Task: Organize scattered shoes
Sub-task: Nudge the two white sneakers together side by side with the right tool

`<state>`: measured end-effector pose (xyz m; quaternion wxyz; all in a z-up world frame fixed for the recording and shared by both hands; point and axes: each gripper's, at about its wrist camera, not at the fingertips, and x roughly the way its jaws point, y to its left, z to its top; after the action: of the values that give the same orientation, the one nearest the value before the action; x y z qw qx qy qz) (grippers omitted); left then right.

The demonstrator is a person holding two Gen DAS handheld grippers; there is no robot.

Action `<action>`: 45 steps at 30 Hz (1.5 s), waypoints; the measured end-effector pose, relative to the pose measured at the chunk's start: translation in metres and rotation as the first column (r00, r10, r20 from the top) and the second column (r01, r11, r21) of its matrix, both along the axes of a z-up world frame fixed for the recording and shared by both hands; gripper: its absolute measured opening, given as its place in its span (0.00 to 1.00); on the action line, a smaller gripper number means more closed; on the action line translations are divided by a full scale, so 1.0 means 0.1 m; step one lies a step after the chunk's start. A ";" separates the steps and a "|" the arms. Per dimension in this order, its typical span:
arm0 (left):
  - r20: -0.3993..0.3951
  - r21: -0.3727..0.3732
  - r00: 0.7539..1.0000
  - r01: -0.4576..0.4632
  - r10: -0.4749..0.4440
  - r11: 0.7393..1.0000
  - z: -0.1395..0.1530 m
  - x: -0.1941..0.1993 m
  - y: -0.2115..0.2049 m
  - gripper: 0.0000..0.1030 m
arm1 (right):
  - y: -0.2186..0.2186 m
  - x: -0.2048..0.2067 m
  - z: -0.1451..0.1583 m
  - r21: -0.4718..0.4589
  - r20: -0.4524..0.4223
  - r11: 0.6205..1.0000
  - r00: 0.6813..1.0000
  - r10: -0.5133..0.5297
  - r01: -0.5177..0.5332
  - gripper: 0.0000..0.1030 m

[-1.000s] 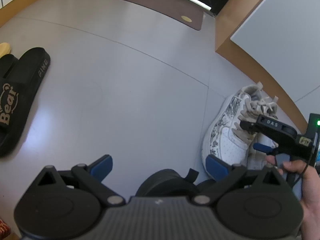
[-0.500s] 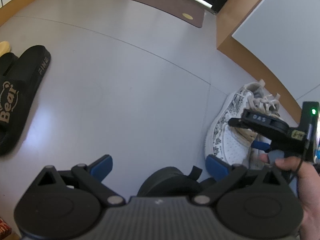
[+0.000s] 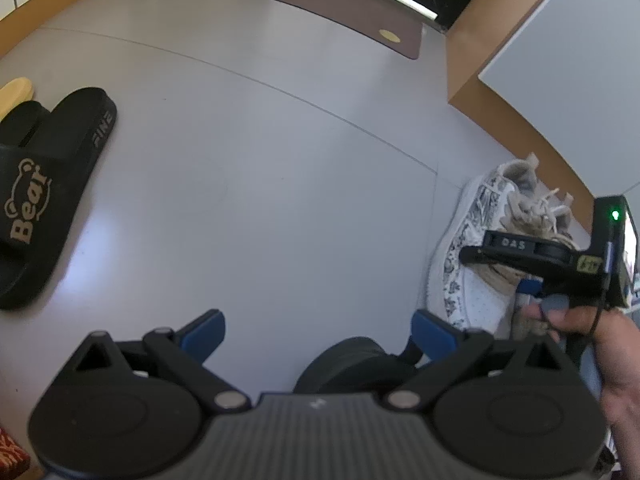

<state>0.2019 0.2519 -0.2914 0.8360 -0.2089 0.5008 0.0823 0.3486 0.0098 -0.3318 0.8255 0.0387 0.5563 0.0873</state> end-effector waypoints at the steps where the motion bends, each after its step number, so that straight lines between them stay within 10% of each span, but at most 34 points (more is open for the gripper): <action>1: -0.001 -0.002 1.000 0.002 -0.002 1.000 -0.01 0.00 -0.01 0.98 | -0.02 0.00 0.01 -0.006 0.007 1.000 1.000 0.004 -0.004 0.89; 22: 0.008 -0.003 1.000 0.029 -0.029 1.000 0.01 0.02 -0.09 0.98 | -0.52 -0.31 0.04 -0.049 0.046 0.988 0.988 0.149 -0.147 0.87; 45: 0.012 0.017 0.999 0.029 -0.030 0.999 0.05 0.06 -0.13 0.98 | -0.80 -0.76 0.49 0.064 0.145 0.997 0.989 0.031 -0.041 0.91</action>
<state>0.2082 0.2389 -0.2859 0.8419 -0.1948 0.4980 0.0729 0.2725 -0.0706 -0.2826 0.8599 0.0497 0.4928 0.1234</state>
